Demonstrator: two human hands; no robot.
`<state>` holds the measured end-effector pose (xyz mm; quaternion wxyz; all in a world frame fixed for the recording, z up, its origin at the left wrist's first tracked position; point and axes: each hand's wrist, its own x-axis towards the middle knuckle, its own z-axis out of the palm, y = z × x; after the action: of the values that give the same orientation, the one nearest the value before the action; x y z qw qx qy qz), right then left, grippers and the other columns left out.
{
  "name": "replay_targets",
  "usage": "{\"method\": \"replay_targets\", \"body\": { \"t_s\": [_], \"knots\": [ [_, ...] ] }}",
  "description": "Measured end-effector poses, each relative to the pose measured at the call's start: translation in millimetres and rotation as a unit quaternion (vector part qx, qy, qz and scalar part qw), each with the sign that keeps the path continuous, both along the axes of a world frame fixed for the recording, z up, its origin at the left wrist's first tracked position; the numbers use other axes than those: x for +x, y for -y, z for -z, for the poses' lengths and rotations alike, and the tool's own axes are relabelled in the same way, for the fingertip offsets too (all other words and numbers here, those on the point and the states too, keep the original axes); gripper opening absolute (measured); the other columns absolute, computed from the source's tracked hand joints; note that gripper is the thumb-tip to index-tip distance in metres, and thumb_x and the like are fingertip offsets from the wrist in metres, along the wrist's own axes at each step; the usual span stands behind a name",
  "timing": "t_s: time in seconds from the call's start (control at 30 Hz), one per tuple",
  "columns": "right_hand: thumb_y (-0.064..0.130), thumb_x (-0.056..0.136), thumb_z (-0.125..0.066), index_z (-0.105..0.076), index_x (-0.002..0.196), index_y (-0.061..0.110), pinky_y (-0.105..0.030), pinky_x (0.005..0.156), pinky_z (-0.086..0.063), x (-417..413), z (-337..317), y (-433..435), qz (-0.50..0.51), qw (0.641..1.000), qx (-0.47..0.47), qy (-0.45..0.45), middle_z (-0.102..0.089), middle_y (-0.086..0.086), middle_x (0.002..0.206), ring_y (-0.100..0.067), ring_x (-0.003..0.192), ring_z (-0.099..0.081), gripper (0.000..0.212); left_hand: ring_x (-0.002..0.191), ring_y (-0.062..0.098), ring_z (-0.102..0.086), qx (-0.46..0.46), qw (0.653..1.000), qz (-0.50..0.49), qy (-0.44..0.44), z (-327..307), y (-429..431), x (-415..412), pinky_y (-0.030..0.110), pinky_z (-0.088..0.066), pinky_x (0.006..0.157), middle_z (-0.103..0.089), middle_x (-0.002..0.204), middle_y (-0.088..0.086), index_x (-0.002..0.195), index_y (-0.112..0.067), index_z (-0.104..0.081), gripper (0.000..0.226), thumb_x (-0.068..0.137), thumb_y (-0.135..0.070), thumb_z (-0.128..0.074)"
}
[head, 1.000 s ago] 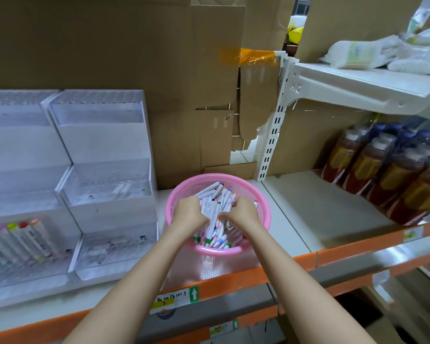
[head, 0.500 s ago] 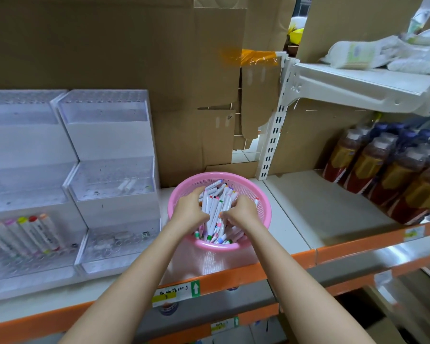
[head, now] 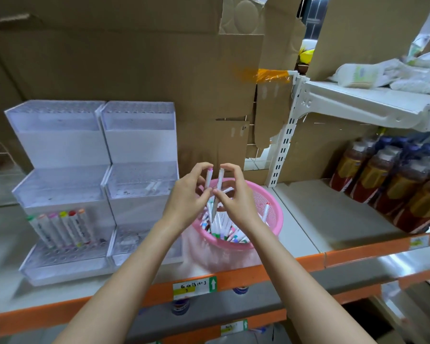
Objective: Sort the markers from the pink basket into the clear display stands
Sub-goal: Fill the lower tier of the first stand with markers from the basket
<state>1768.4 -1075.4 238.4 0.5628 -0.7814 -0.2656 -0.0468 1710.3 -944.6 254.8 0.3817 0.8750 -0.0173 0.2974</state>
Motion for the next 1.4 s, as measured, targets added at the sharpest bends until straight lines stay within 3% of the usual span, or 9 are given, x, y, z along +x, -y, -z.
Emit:
{"method": "replay_targets", "body": {
  "t_s": [0.07, 0.2, 0.43, 0.6, 0.77, 1.03, 1.2, 1.3, 1.4],
  "knots": [
    [0.008, 0.084, -0.066, -0.043, 0.121, 0.041, -0.05, 0.069, -0.057, -9, -3, -14, -0.014, 1.0, -0.002, 0.004, -0.066, 0.0, 0.091, -0.018, 0.081, -0.066, 0.054, 0.065, 0.01, -0.062, -0.001, 1.0, -0.014, 0.014, -5, -14, -12, 0.026, -0.052, 0.064, -0.06, 0.072, -0.005, 0.119, -0.027, -0.051, 0.044, 0.082, -0.012, -0.068],
    [0.002, 0.083, -0.064, -0.042, 0.123, 0.034, -0.048, 0.063, -0.057, -30, -5, -46, -0.049, 0.999, 0.001, 0.021, -0.064, -0.003, 0.08, -0.018, 0.067, -0.063, 0.056, 0.068, 0.002, -0.064, -0.017, 0.998, -0.048, 0.024, -12, -47, -42, 0.009, -0.048, 0.058, -0.062, 0.082, -0.007, 0.122, -0.028, -0.051, 0.048, 0.083, -0.008, -0.069],
    [0.003, 0.085, -0.067, -0.043, 0.124, 0.03, -0.05, 0.066, -0.057, -67, -1, -109, -0.111, 0.994, -0.005, 0.021, -0.065, -0.001, 0.081, -0.02, 0.069, -0.066, 0.053, 0.072, 0.0, -0.065, -0.015, 0.996, -0.087, 0.02, -7, -109, -93, 0.009, -0.048, 0.061, -0.064, 0.088, -0.008, 0.124, -0.04, -0.047, 0.055, 0.082, -0.014, -0.072],
    [0.003, 0.086, -0.066, -0.044, 0.123, 0.03, -0.051, 0.067, -0.056, -87, 5, -145, -0.137, 0.99, -0.016, 0.022, -0.066, -0.007, 0.084, -0.022, 0.07, -0.065, 0.051, 0.072, 0.006, -0.066, -0.041, 0.991, -0.119, 0.032, -1, -146, -118, 0.021, -0.054, 0.065, -0.062, 0.086, -0.008, 0.123, -0.028, -0.052, 0.049, 0.081, -0.014, -0.073],
    [0.003, 0.088, -0.063, -0.046, 0.121, 0.029, -0.051, 0.067, -0.055, -96, 12, -171, -0.127, 0.991, -0.012, 0.032, -0.058, 0.0, 0.076, -0.017, 0.068, -0.06, 0.046, 0.077, 0.004, -0.061, -0.038, 0.984, -0.148, 0.096, 6, -170, -124, 0.005, -0.046, 0.065, -0.058, 0.092, -0.003, 0.116, -0.026, -0.055, 0.049, 0.077, -0.004, -0.075],
    [0.003, 0.088, -0.062, -0.048, 0.11, 0.034, -0.046, 0.067, -0.057, -102, 15, -191, -0.062, 0.997, 0.024, 0.049, -0.058, 0.005, 0.078, -0.014, 0.071, -0.064, 0.041, 0.077, 0.008, -0.063, -0.042, 0.99, -0.107, 0.078, 18, -186, -117, 0.013, -0.053, 0.07, -0.061, 0.089, -0.001, 0.111, -0.017, -0.059, 0.037, 0.079, -0.006, -0.074],
    [0.005, 0.088, -0.064, -0.051, 0.115, 0.021, -0.028, 0.063, -0.053, -102, 21, -199, -0.043, 0.995, 0.042, 0.074, -0.058, 0.01, 0.079, -0.009, 0.068, -0.061, 0.033, 0.078, 0.007, -0.061, 0.002, 0.99, -0.096, 0.101, 25, -190, -117, 0.014, -0.054, 0.071, -0.055, 0.094, -0.002, 0.11, -0.016, -0.063, 0.035, 0.079, -0.005, -0.074],
    [0.005, 0.089, -0.064, -0.051, 0.114, 0.023, -0.015, 0.061, -0.046, -105, 25, -204, -0.044, 0.995, 0.043, 0.078, -0.057, 0.007, 0.084, -0.007, 0.072, -0.06, 0.033, 0.075, 0.009, -0.063, 0.005, 0.989, -0.1, 0.106, 29, -192, -117, 0.018, -0.055, 0.07, -0.059, 0.09, -0.002, 0.107, -0.016, -0.064, 0.032, 0.079, -0.006, -0.075],
    [0.004, 0.089, -0.063, -0.047, 0.112, 0.032, -0.014, 0.062, -0.046, -106, 26, -206, -0.034, 0.995, 0.044, 0.085, -0.06, 0.0, 0.086, -0.008, 0.07, -0.061, 0.039, 0.075, 0.008, -0.062, 0.031, 0.989, -0.095, 0.105, 31, -194, -117, 0.011, -0.051, 0.071, -0.06, 0.088, -0.003, 0.106, -0.015, -0.065, 0.029, 0.079, -0.009, -0.075]
  ]
}}
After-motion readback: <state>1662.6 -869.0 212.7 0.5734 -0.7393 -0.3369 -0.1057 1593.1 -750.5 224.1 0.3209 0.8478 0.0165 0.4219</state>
